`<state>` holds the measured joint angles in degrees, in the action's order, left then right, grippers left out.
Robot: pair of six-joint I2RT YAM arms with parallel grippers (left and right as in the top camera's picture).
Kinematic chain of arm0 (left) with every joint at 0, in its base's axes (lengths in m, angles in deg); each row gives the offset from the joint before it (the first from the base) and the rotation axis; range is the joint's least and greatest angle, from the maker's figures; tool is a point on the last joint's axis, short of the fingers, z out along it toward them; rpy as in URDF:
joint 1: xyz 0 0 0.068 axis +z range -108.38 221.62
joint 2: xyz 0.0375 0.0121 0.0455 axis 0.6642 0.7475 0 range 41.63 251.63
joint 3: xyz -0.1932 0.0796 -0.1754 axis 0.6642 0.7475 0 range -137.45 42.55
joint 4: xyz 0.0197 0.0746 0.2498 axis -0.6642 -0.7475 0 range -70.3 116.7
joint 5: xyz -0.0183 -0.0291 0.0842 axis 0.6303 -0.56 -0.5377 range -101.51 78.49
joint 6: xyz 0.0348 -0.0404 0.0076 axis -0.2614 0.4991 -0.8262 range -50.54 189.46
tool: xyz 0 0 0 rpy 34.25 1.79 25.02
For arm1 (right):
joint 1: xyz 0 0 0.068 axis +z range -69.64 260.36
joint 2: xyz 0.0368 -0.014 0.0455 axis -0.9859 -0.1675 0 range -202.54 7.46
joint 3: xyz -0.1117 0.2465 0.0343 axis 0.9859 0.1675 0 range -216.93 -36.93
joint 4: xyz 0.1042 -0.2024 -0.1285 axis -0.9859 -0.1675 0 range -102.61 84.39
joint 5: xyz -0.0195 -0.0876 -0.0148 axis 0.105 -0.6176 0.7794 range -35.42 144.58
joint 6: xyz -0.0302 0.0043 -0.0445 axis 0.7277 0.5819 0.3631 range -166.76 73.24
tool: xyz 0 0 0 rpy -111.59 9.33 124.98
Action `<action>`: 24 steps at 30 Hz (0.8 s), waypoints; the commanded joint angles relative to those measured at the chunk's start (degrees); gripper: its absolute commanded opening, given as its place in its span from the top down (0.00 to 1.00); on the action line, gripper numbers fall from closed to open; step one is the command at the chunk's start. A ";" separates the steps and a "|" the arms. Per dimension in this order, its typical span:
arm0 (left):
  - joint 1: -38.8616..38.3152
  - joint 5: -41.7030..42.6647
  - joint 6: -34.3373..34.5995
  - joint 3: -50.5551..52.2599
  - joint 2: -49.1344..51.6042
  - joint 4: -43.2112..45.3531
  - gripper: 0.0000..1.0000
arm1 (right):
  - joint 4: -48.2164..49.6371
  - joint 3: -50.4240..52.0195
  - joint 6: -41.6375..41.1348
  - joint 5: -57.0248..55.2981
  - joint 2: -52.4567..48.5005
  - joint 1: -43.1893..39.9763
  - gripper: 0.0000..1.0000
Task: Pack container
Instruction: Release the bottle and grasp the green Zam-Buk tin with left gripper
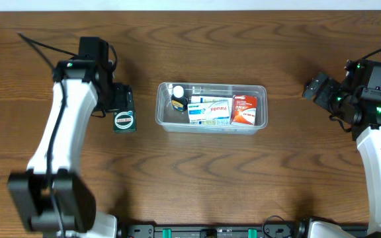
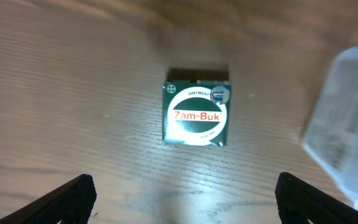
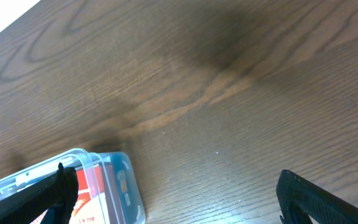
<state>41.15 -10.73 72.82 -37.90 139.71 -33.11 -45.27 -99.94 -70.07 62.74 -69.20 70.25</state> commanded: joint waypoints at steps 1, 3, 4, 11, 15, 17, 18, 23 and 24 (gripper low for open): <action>0.31 3.54 -4.02 0.52 5.38 0.50 0.07 | -0.07 -0.11 -0.44 0.22 0.04 -0.37 0.01; 0.28 3.52 -4.07 0.50 8.52 1.09 0.07 | -0.07 -0.11 -0.44 0.24 0.04 -0.37 0.01; 0.31 3.52 -4.20 0.52 10.08 1.40 0.07 | -0.07 -0.11 -0.44 0.24 0.04 -0.37 0.01; 0.28 3.54 -3.93 0.52 17.51 2.64 0.07 | -0.07 -0.11 -0.44 0.24 0.04 -0.37 0.01; 0.31 3.54 -2.58 0.52 19.67 2.71 0.12 | -0.07 -0.11 -0.44 0.24 0.04 -0.37 0.01; 0.31 3.52 -2.23 0.52 19.91 2.99 0.18 | -0.07 -0.11 -0.44 0.24 0.04 -0.37 0.01; 0.31 3.52 -2.23 0.50 19.91 3.19 0.21 | -0.07 -0.11 -0.44 0.24 0.04 -0.37 0.01; 0.31 3.52 -2.23 0.48 19.87 3.52 0.29 | -0.07 -0.11 -0.44 0.24 0.04 -0.37 0.01; 0.31 3.52 -2.23 0.42 19.80 3.37 0.30 | -0.07 -0.11 -0.44 0.24 0.04 -0.37 0.01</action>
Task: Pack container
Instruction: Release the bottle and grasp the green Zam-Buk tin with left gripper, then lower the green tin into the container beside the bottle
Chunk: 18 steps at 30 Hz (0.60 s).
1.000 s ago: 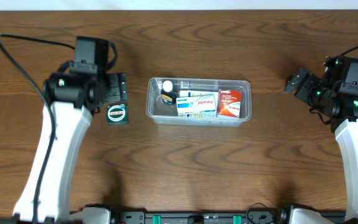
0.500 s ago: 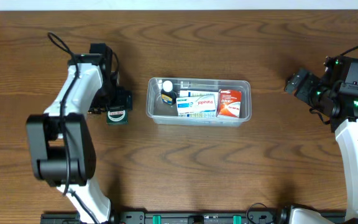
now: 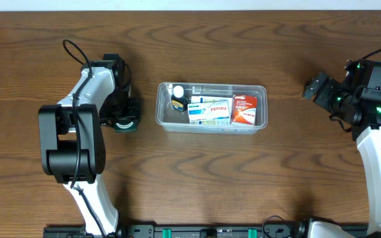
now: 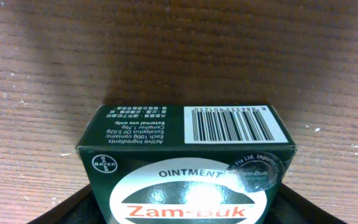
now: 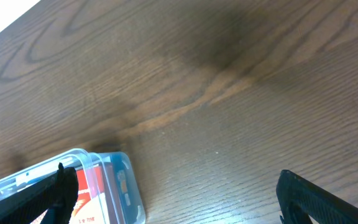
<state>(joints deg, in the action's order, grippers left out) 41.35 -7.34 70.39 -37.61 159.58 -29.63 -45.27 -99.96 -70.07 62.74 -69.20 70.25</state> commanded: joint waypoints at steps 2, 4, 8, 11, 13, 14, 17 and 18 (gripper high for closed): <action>0.11 0.13 0.20 -0.22 -0.33 -0.74 0.33 | -0.07 -0.09 -0.44 0.24 0.04 -0.37 0.01; 0.09 0.13 0.20 -0.70 -0.96 -2.10 0.35 | -0.07 -0.09 -0.44 0.24 0.04 -0.37 0.01; 0.11 0.09 0.17 -2.58 -3.85 -5.51 0.37 | -0.07 -0.09 -0.44 0.24 0.04 -0.37 0.01; 0.09 0.11 0.22 -3.08 -7.63 -6.73 0.37 | -0.07 -0.09 -0.44 0.24 0.04 -0.37 0.01; 0.09 0.15 0.42 -3.08 -10.69 -7.43 0.37 | -0.07 -0.09 -0.44 0.24 0.04 -0.37 0.01; 0.09 0.17 0.57 -3.08 -12.74 -7.93 0.38 | -0.07 -0.09 -0.44 0.24 0.04 -0.37 0.01; -0.42 0.44 1.33 -3.08 -18.47 -9.29 0.37 | -0.07 -0.09 -0.44 0.24 0.04 -0.37 0.01; -0.81 1.01 1.36 -3.08 -20.70 -9.64 0.37 | -0.07 -0.09 -0.44 0.24 0.04 -0.37 0.01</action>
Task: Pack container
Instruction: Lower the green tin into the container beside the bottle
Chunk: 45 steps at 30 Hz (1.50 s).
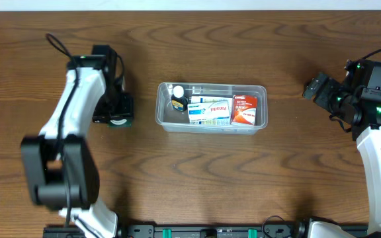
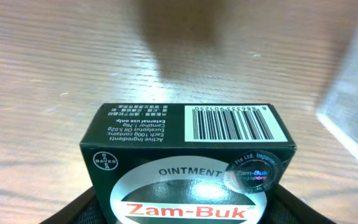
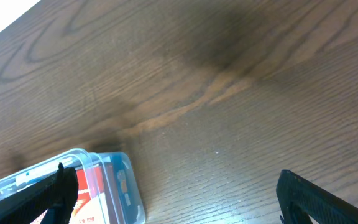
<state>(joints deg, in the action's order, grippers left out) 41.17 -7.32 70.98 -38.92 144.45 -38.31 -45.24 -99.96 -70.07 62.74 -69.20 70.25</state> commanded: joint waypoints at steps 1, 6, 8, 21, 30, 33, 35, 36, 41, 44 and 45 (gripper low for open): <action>-1.09 1.38 0.92 -1.77 -7.32 -0.98 0.37 | -0.09 -0.09 -0.44 0.24 0.04 -0.37 0.01; -6.10 1.66 2.71 -1.75 -15.10 -0.74 0.37 | -0.09 -0.09 -0.44 0.24 0.04 -0.37 0.01; -8.79 1.66 3.74 -1.75 -16.24 -0.24 0.37 | -0.09 -0.09 -0.44 0.24 0.04 -0.37 0.01; -19.91 1.62 12.15 1.40 -10.47 9.97 0.37 | -0.09 -0.09 -0.44 0.24 0.04 -0.37 0.01; -21.18 1.64 12.09 1.42 -4.13 11.52 0.37 | -0.09 -0.09 -0.44 0.24 0.04 -0.37 0.01; -21.18 1.66 12.11 1.40 -3.82 11.10 0.36 | -0.09 -0.09 -0.44 0.24 0.04 -0.37 0.01; -21.18 1.66 12.15 1.38 -4.04 11.15 0.22 | -0.07 -0.09 -0.44 0.24 0.04 -0.37 0.01; -21.18 1.66 12.15 1.33 -4.15 11.15 0.20 | -0.07 -0.09 -0.44 0.22 0.04 -0.37 0.01; -21.18 1.92 12.15 1.31 -4.90 11.08 0.18 | -0.07 -0.09 -0.44 0.22 0.04 -0.37 0.01; -21.18 1.92 12.13 1.31 -5.86 11.10 0.18 | -0.07 -0.09 -0.44 0.24 0.04 -0.37 0.01; -21.18 1.92 12.13 1.31 -6.27 11.04 0.18 | -0.07 -0.09 -0.44 0.24 0.04 -0.37 0.01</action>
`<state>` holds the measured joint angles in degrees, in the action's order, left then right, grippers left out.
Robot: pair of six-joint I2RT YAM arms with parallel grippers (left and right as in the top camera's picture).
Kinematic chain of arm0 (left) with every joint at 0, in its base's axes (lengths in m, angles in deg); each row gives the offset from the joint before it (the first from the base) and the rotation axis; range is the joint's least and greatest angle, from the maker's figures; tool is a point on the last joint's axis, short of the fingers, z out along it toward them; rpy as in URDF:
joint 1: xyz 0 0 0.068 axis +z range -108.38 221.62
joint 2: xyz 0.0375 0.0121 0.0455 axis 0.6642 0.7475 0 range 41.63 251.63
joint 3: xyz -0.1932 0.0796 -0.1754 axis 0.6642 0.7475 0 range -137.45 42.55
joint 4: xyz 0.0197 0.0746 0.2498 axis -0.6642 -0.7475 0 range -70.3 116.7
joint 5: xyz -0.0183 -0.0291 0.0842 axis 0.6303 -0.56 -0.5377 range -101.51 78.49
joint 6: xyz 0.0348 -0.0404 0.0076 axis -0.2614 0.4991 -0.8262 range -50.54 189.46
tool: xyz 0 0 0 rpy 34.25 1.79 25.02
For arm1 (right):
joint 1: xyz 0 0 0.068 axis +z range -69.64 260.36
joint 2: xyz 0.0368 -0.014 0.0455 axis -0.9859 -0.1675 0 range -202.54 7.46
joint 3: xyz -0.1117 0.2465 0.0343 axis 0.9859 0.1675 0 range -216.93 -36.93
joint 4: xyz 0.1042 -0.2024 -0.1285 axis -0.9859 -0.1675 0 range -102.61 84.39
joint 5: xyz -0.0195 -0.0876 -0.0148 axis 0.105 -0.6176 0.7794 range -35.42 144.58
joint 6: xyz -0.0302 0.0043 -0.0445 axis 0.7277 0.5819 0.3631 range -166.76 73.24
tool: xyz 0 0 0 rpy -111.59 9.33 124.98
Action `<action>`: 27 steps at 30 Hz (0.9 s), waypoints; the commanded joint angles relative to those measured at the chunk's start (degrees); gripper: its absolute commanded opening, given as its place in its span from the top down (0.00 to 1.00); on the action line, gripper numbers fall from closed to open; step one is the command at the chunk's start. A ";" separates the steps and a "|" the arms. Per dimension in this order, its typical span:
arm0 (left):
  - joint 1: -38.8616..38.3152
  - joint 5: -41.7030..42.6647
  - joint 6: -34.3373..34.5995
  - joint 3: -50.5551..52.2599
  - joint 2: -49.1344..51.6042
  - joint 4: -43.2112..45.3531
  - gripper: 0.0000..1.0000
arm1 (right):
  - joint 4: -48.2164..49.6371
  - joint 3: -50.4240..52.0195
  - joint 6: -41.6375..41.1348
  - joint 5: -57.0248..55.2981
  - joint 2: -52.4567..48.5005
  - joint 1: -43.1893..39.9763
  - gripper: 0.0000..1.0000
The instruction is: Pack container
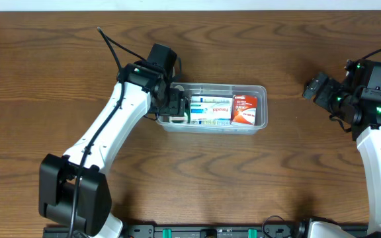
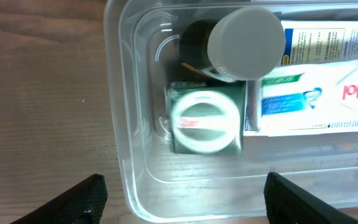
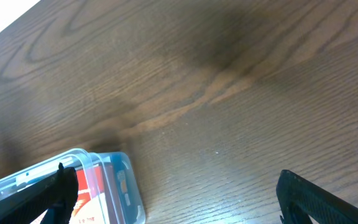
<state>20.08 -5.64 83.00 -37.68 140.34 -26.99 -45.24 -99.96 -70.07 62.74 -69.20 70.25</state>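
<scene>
The clear plastic container (image 1: 260, 106) sits mid-table. In the left wrist view a green Zam-Buk ointment box (image 2: 204, 121), blurred, lies in its left end (image 2: 120, 124), beside a dark bottle with a white cap (image 2: 244, 40) and a white-and-blue box (image 2: 316, 106). A red box (image 1: 245, 110) fills the right end. My left gripper (image 2: 188, 202) hangs open above the container's left end (image 1: 172, 106), nothing between its fingers. My right gripper (image 3: 182, 199) is open over bare table right of the container (image 3: 114, 186), also seen from overhead (image 1: 315, 88).
Brown wooden table (image 1: 197, 178) all round the container. The left arm reaches across from the front left, and its wrist hides the container's left end from overhead. The right arm stays at the table's right edge.
My left gripper held the green box in the air left of the container. Now it is open over the container's left end and the box lies inside. The right arm has not moved.
My left gripper first hung open above the green box on the table left of the container. Then it was down around the box. Then it held the box raised off the table. Now the box lies in the container and the gripper is open.
</scene>
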 commanded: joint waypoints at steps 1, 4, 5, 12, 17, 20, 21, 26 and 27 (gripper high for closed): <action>-0.07 0.20 0.11 -0.02 -2.71 -0.68 0.18 | -0.07 -0.09 -0.44 0.24 0.04 -0.37 0.01; 0.15 0.07 0.09 -0.92 -4.66 -2.71 0.18 | -0.07 -0.09 -0.44 0.24 0.04 -0.37 0.01; 0.39 -0.13 0.09 -1.27 -5.46 -3.50 0.18 | -0.07 -0.09 -0.44 0.24 0.04 -0.37 0.01; 5.53 -7.45 0.09 -2.14 -14.23 -10.82 0.14 | -0.07 -0.09 -0.44 0.24 0.04 -0.37 0.01; 13.46 -10.47 0.07 -2.14 -20.70 -14.56 0.06 | -0.07 -0.09 -0.44 0.24 0.04 -0.37 0.01; 18.80 -10.47 0.09 -2.14 -24.79 -15.41 0.02 | -0.09 -0.09 -0.44 0.24 0.04 -0.37 0.01; 20.37 -10.47 0.11 -2.14 -26.14 -15.50 0.02 | -0.07 -0.09 -0.44 0.24 0.04 -0.37 0.01; 24.76 -10.45 0.09 -2.14 -30.82 -15.52 0.02 | -0.07 -0.09 -0.44 0.24 0.04 -0.37 0.01; 25.00 -10.45 0.09 -2.14 -31.34 -15.52 0.02 | -0.07 -0.09 -0.44 0.24 0.04 -0.37 0.01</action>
<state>43.99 -15.04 83.00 -38.29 110.42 -42.27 -45.24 -99.94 -70.07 62.74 -69.20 70.25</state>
